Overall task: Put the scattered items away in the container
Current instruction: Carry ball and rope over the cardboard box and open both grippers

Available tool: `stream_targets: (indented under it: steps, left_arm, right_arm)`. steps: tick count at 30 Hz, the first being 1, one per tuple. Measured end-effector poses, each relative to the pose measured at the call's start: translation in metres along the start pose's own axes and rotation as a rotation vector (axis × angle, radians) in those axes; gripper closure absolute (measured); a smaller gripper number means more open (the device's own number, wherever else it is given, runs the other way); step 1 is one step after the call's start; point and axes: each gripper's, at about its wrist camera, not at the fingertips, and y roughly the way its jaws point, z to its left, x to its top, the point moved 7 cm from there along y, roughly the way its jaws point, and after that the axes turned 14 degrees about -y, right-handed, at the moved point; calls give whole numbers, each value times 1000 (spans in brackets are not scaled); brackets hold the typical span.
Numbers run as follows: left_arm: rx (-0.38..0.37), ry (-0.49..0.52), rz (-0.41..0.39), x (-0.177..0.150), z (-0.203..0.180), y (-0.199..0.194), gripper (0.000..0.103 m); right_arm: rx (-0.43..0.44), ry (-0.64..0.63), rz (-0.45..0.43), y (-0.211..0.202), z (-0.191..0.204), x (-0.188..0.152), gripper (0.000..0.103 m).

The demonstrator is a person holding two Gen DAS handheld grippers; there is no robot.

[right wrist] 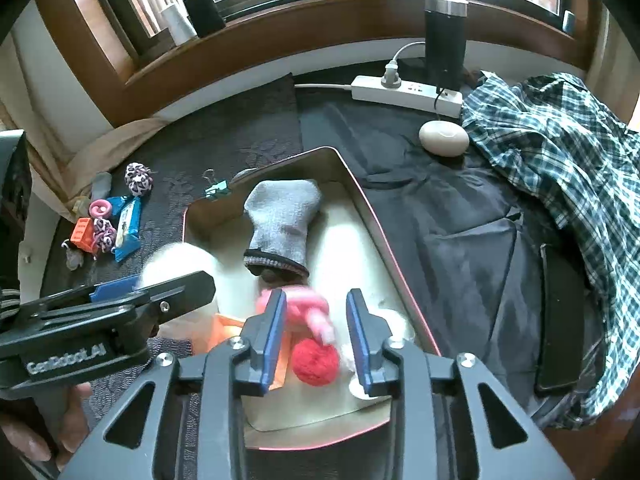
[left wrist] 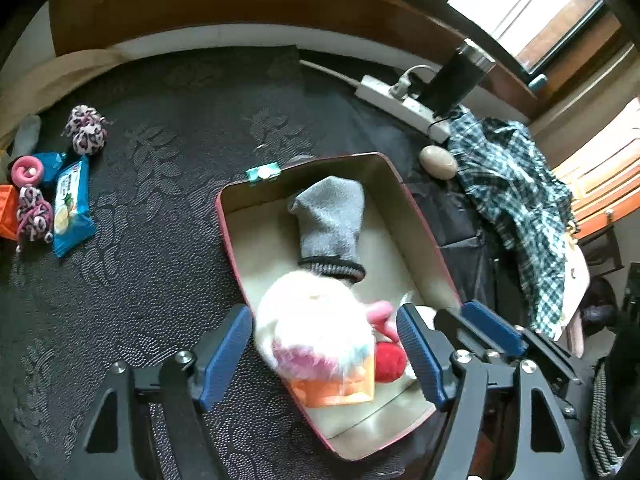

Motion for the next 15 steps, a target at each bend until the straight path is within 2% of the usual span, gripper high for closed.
stream_targets:
  steps: [8, 15]
  left_arm:
    - [-30, -6, 5, 1, 3, -5, 26]
    - [-14, -25, -12, 1, 20, -17, 26]
  right_arm:
    - [-10, 10, 2, -2, 5, -2, 69]
    - [1, -8, 1, 0, 19, 1, 69]
